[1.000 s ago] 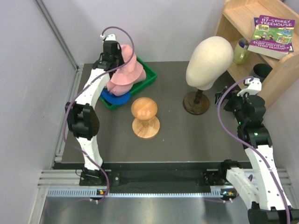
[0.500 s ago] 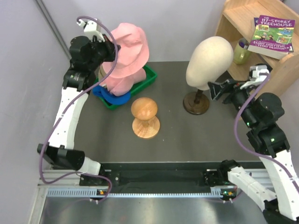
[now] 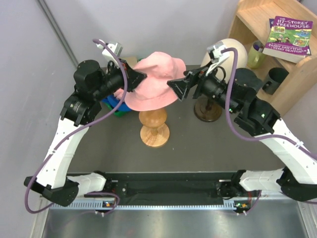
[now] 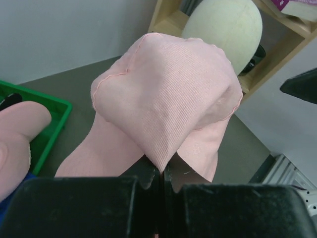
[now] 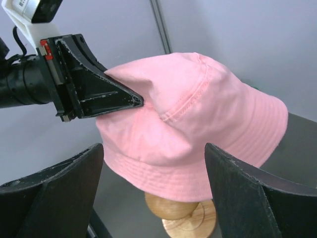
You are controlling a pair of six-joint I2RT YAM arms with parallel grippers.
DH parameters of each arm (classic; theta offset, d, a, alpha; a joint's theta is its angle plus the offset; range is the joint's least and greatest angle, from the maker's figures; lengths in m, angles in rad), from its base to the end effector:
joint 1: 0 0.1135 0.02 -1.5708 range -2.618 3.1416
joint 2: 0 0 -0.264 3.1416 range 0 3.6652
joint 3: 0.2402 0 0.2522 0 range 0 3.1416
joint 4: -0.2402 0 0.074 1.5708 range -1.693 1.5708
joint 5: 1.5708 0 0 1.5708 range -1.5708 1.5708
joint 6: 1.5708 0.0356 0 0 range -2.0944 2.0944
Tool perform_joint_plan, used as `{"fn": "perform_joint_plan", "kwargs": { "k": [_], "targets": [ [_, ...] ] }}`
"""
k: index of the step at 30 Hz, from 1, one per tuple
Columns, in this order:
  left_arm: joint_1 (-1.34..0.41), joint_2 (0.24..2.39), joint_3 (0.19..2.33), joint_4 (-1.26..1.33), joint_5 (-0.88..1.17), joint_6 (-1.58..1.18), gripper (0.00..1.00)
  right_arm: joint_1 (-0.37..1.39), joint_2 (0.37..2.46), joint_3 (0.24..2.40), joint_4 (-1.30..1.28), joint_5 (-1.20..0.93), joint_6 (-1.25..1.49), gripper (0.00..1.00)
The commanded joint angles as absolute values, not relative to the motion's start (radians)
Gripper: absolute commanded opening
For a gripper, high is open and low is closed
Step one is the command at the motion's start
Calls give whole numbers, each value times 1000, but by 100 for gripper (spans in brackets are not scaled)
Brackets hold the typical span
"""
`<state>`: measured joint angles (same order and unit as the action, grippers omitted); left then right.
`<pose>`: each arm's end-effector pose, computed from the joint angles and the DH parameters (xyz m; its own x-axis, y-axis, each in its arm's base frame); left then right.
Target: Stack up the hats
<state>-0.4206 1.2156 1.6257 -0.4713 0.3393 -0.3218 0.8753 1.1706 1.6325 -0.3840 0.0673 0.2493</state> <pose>0.2109 -0.1073 0.5071 -0.2706 -0.2057 -0.9405 0.6353 0.6958 -0.3350 0.1421 0.1665 0.5280 -0.1301 0.2283 -0.9649 -0.7130 0.6547 0.2511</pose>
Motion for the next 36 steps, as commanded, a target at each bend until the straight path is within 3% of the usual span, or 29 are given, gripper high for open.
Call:
{"fn": "perform_joint_plan", "kwargs": {
  "k": [1, 13, 21, 28, 29, 30, 32, 36],
  "targets": [
    [-456, 1169, 1623, -457, 285, -350, 0, 923, 1201, 1701, -371, 118, 262, 83],
    [-491, 1166, 1649, -489, 330, -344, 0, 953, 1270, 1749, -416, 222, 198, 82],
    [-492, 1172, 1661, -498, 348, -336, 0, 959, 1328, 1779, -414, 225, 172, 76],
    [-492, 1167, 1666, -476, 344, -348, 0, 959, 1336, 1775, -422, 230, 160, 45],
    [-492, 1167, 1669, -472, 344, -350, 0, 959, 1335, 1773, -423, 232, 158, 37],
    [-492, 1169, 1670, -471, 345, -351, 0, 959, 1336, 1773, -420, 235, 156, 20],
    [-492, 1170, 1671, -463, 350, -354, 0, 960, 1328, 1769, -414, 247, 153, 0],
    [-492, 1186, 1674, -437, 344, -362, 0, 960, 1321, 1789, -402, 290, 117, 0]
  ]
}}
